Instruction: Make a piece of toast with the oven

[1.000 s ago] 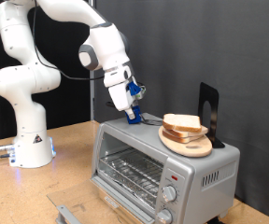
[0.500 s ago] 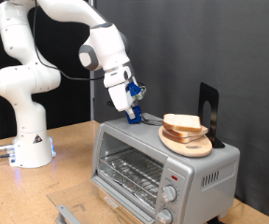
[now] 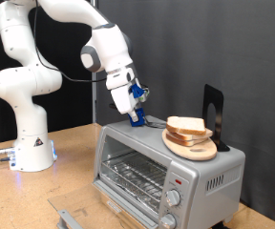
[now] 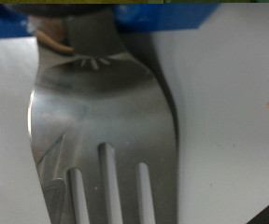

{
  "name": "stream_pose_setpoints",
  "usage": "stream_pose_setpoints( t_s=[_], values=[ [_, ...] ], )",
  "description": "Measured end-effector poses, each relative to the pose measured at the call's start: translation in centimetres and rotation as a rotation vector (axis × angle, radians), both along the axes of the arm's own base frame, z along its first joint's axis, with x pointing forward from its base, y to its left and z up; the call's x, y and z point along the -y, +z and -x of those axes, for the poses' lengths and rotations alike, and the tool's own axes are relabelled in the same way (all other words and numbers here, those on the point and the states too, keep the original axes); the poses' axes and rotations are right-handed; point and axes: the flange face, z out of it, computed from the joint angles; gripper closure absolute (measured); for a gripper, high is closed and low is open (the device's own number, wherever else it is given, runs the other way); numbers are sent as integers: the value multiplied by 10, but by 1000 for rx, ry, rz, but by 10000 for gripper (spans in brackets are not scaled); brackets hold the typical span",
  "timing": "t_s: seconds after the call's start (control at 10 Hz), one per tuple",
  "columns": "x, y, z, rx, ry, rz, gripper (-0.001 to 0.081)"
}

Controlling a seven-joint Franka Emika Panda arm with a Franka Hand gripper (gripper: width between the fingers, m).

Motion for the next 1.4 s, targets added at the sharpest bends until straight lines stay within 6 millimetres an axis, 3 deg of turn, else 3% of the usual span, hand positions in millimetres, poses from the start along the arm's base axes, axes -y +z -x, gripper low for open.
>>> stream_pose_setpoints(
  t_s=[0.3, 0.4, 0.5, 0.6, 0.9, 1.4],
  values=[
    [0, -3, 1, -19, -3, 0, 441],
    [0, -6, 1, -28, -4, 1, 245],
    [0, -7, 0, -31, -6, 1, 245],
    [1, -7, 0, -34, -10, 1, 141],
    [0, -8, 0, -58, -11, -7, 124],
    [-10, 10, -3, -96, 20, -59, 124]
  ],
)
